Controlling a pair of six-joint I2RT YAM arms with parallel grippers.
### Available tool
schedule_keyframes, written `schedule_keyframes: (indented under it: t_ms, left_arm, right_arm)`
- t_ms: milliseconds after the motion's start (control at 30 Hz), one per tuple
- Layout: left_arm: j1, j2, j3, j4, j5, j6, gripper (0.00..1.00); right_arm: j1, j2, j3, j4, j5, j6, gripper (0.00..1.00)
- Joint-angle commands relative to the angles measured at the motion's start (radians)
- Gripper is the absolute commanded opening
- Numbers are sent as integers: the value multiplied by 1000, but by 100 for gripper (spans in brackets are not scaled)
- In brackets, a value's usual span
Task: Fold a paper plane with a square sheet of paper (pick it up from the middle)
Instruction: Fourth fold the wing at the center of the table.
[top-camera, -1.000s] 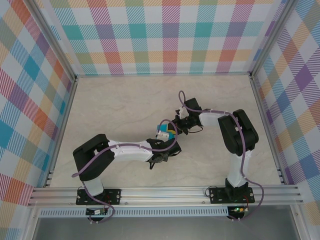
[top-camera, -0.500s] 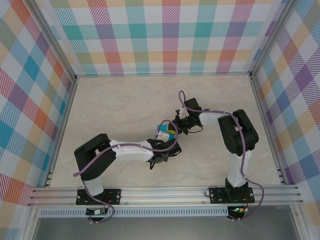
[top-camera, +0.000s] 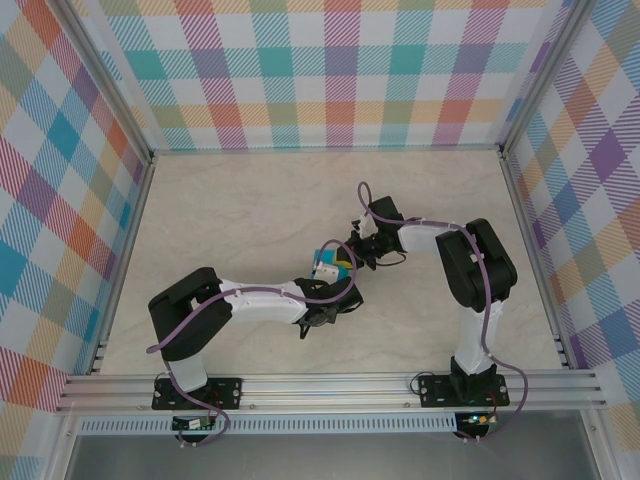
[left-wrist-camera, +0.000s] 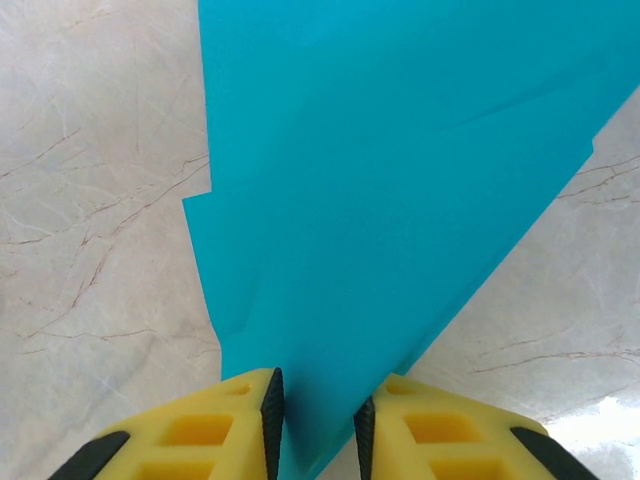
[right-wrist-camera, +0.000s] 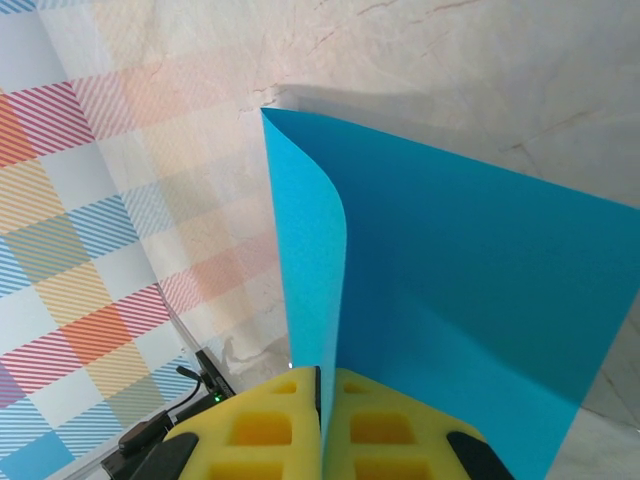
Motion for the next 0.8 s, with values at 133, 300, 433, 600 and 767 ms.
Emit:
schedule_keyframes:
  t_ms: [133, 300, 433, 600, 767]
  left_arm:
    - [-11, -8, -12, 1, -27, 34, 21]
    - [-11, -32, -32, -12, -53, 21, 31]
    - [-11, -49, -49, -3, -63, 23, 34]
    - [-11, -28, -35, -1, -60, 31, 31]
    - [-11, -42, -29, 25, -41, 45, 30]
  right_arm:
    - [-4, -15, 14, -27, 0, -4, 0]
    - [-4, -14, 16, -26, 8, 0, 0]
    - [-4, -15, 16, -22, 8, 7, 0]
    - [-4, -16, 19, -27, 4, 4, 0]
    - [-4, -16, 19, -36, 5, -2, 0]
